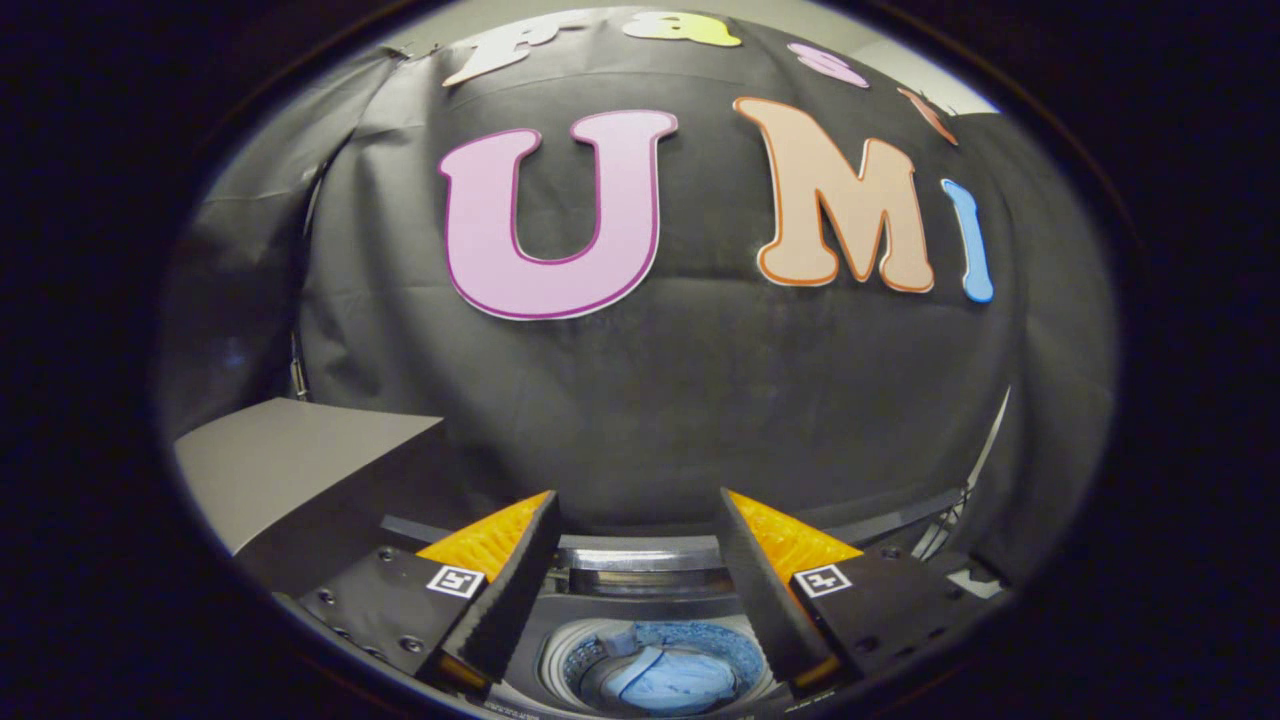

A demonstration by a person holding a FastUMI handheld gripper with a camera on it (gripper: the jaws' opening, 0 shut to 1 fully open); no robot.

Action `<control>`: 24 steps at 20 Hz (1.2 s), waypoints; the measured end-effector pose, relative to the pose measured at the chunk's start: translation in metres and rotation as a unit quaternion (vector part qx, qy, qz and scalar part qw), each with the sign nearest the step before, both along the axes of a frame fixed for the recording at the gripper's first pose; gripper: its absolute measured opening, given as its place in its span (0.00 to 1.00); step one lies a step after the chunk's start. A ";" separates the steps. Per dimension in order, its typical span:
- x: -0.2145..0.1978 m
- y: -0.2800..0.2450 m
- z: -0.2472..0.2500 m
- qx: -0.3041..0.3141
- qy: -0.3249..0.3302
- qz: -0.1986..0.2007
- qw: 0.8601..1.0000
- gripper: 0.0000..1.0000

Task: Put the clothes into the washing machine and then close the washing machine lid.

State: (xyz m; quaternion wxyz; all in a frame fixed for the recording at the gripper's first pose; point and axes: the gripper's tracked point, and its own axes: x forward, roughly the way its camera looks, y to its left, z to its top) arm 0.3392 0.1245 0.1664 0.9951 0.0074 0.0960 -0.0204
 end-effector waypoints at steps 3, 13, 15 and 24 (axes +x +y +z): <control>-0.022 -0.005 -0.011 0.020 0.002 0.001 1.000 0.96; -0.082 -0.060 -0.003 0.028 -0.065 -0.028 0.997 0.96; -0.093 -0.071 -0.005 0.018 -0.076 -0.027 0.997 0.96; -0.156 -0.119 -0.051 0.011 -0.106 -0.028 0.994 0.96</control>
